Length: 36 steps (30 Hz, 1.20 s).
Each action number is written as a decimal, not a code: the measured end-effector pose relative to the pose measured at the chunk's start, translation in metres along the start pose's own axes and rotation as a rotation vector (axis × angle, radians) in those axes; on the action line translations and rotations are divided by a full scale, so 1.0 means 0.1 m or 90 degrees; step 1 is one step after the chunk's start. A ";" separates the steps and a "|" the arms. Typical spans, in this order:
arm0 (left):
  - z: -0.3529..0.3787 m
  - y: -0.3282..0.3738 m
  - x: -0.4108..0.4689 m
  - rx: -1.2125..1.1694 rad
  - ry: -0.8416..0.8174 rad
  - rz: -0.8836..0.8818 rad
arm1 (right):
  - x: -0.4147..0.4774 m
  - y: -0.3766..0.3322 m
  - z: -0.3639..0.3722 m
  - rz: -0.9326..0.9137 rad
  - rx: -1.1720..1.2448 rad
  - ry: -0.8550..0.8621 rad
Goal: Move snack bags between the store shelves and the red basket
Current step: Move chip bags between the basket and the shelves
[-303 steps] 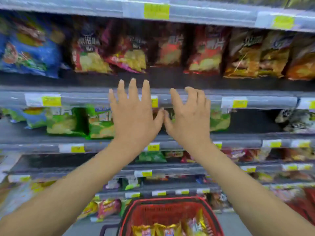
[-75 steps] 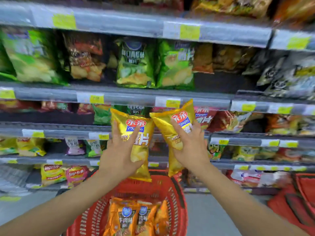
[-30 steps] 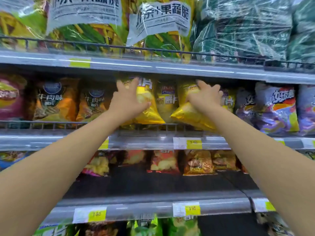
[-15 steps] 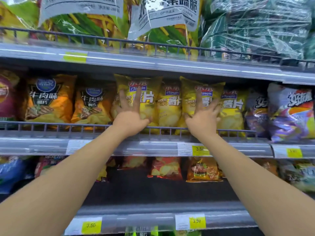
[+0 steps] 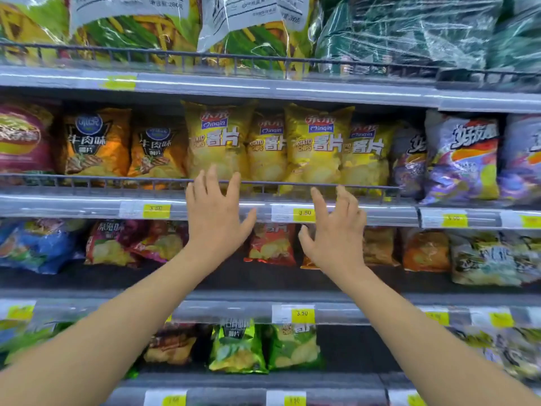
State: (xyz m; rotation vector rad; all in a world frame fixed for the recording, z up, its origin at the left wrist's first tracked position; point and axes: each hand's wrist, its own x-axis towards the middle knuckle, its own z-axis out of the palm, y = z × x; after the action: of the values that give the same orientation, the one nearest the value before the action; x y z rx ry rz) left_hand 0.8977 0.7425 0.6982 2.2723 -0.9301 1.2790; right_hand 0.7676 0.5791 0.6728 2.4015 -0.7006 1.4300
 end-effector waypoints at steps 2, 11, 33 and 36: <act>0.00 0.15 -0.33 0.001 0.018 0.004 | -0.34 0.05 0.02 -0.025 0.001 -0.026; 0.28 0.73 -2.18 0.027 -0.179 -0.009 | -2.08 0.16 0.27 -0.049 0.026 -0.206; 2.22 0.09 -7.03 0.032 -0.712 -0.051 | -7.11 -0.09 1.98 0.065 -0.008 -0.743; 2.47 -0.07 -7.60 0.032 -0.754 -0.033 | -7.71 -0.23 2.20 0.081 -0.014 -0.795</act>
State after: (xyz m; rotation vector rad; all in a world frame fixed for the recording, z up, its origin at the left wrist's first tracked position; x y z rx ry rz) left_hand 0.7722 0.8765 -0.0792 3.0094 -1.1180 -0.2258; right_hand 0.6371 0.7078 -0.1083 3.0670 -1.0597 -0.2589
